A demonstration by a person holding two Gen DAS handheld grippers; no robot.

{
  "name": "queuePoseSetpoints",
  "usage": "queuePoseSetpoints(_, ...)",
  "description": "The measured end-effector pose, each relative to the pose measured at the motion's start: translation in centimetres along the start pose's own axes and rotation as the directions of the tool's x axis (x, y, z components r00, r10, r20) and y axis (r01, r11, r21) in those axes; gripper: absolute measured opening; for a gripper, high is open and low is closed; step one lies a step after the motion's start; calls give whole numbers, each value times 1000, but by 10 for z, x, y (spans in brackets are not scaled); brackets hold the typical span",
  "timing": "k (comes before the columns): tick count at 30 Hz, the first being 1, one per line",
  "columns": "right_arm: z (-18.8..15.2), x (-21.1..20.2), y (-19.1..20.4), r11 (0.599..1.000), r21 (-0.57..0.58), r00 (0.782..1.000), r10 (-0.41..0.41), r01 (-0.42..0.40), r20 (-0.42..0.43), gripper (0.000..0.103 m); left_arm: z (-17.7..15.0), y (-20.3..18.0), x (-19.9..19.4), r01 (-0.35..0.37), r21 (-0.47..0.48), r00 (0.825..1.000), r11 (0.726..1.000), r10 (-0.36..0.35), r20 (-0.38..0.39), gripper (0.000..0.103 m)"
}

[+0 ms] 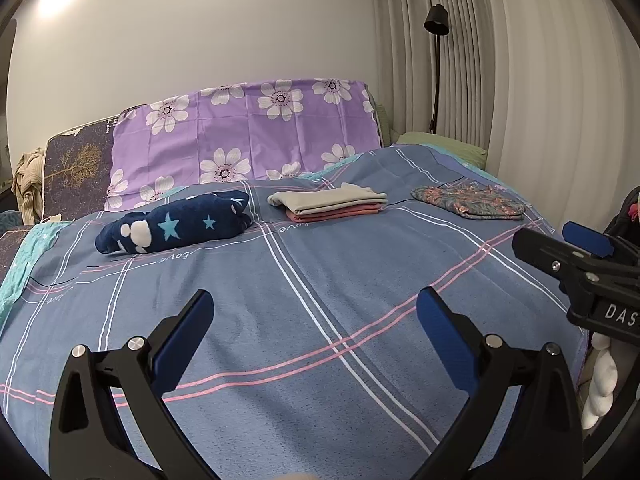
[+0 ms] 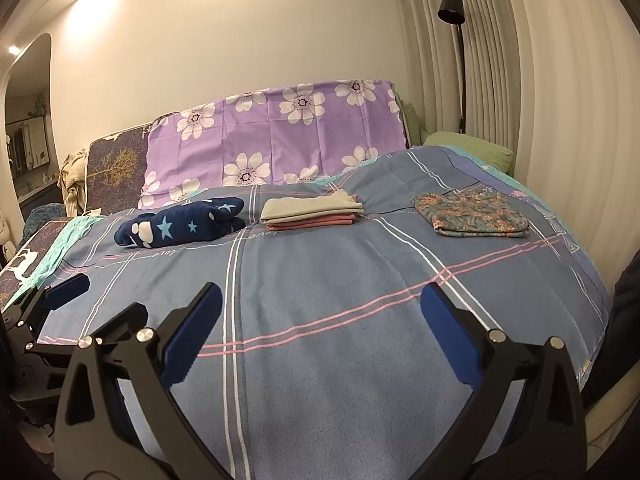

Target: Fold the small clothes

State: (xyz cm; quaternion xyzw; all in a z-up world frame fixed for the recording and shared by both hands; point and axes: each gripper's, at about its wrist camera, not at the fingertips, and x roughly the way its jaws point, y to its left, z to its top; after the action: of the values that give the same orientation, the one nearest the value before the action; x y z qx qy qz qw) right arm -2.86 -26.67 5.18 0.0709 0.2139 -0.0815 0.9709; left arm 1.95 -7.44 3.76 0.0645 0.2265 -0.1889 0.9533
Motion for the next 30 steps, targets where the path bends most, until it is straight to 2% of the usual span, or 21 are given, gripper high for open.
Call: queuePoseSetpoints(30,-7,4,2,1000,11,1000,9,-8,-22,101,-5,-4,2,-1,13,1000,1000,1,-14,102)
